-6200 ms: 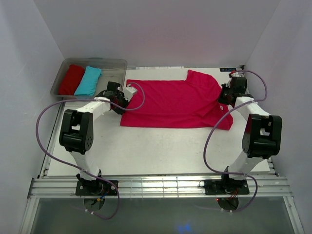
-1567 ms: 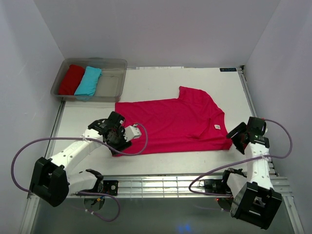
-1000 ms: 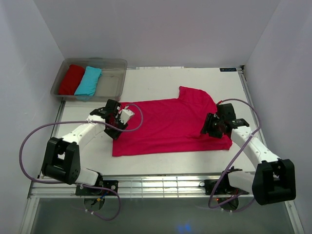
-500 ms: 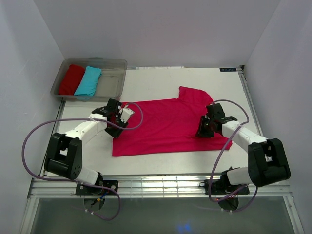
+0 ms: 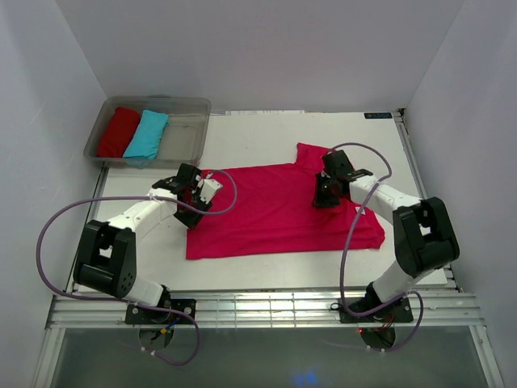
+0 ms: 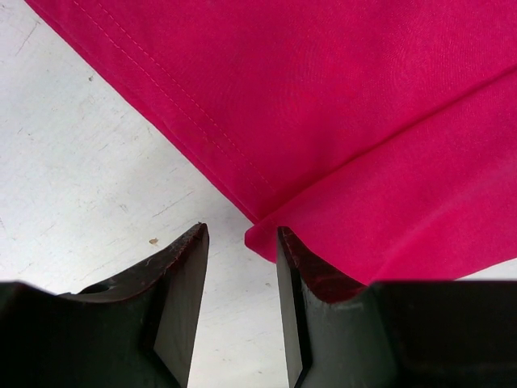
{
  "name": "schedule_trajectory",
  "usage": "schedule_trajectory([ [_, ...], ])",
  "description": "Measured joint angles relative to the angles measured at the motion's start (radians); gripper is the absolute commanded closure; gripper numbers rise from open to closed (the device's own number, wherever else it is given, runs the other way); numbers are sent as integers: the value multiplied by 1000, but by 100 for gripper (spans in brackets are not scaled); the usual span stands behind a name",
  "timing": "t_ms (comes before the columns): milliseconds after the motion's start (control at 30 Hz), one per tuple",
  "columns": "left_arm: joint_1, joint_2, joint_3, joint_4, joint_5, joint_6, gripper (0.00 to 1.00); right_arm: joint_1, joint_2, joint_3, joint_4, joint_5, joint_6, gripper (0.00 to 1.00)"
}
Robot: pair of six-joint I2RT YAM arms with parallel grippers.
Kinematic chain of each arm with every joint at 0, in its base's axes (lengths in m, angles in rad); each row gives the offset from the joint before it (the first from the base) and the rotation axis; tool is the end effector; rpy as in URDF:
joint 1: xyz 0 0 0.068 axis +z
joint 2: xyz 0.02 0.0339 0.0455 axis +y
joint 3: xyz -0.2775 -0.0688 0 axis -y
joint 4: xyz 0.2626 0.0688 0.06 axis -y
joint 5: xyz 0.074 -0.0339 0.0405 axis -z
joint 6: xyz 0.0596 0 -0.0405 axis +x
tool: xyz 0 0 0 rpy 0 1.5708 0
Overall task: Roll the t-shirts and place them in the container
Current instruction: Fold the T-shirt at the center of the board.
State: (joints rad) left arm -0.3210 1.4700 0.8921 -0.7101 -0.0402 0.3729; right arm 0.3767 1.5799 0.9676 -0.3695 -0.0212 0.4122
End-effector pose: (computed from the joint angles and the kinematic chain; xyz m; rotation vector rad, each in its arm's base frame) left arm 0.2684 -0.0867 0.1682 0.9645 2.6916 0.0680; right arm 0.3214 0.1285 0.1781 0.0376 2.5863 0.3268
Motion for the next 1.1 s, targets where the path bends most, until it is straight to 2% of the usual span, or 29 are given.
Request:
schedule_trajectory([
  [267, 0, 0, 0, 0, -2, 3, 50, 72, 178, 173, -97, 59, -79, 75],
  [600, 0, 0, 0, 0, -4, 3, 50, 140, 269, 356, -226, 169, -166, 72],
  [700, 0, 0, 0, 0, -5, 3, 50, 147, 267, 378, -254, 204, -175, 76],
  [800, 0, 0, 0, 0, -5, 3, 50, 151, 202, 352, -266, 240, -177, 82],
  [967, 0, 0, 0, 0, -5, 3, 50, 131, -78, 186, -270, 286, -165, 92],
  [1033, 0, 0, 0, 0, -6, 3, 49, 95, -181, 96, -261, 284, -160, 92],
  [1100, 0, 0, 0, 0, -6, 3, 49, 48, -217, 17, -259, 271, -159, 92],
])
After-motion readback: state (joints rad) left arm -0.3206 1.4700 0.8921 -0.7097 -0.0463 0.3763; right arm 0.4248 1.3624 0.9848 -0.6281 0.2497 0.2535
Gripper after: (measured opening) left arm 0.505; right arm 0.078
